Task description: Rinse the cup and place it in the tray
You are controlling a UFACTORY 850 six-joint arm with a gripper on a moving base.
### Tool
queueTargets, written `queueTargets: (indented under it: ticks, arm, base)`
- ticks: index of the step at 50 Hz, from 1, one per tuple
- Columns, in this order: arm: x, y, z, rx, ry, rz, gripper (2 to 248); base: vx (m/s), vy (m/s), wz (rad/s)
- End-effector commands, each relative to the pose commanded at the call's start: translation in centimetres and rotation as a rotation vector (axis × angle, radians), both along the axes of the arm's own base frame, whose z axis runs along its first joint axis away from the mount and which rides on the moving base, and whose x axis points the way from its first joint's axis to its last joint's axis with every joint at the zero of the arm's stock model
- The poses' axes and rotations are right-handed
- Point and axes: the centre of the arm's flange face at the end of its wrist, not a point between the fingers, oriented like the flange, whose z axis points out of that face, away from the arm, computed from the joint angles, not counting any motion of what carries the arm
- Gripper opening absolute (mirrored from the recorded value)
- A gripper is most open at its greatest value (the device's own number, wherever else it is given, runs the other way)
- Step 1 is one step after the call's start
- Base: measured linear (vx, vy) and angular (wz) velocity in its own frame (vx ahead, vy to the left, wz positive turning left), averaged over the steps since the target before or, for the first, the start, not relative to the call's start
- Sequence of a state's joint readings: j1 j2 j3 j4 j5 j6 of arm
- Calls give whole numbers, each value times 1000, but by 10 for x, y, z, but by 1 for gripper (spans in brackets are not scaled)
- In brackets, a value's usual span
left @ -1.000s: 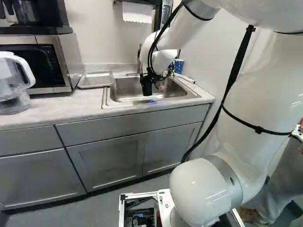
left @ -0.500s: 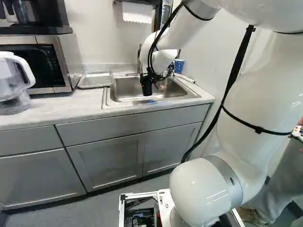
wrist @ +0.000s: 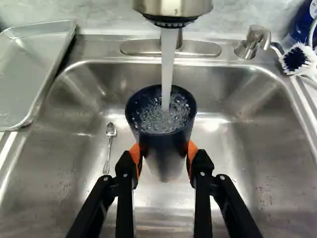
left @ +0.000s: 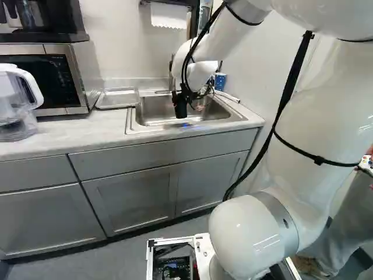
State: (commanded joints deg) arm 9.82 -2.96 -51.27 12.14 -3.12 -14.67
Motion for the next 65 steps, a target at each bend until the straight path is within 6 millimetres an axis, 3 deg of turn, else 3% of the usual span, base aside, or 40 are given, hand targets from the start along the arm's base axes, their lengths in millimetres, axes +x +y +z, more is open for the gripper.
queueTargets:
  ticks: [24,65]
  arm:
    - [-2,38,2,1,-5,74,111]
    - [-7,95,48,26,-95,183,111]
  base:
    - [0,0,0]
    - [0,0,0]
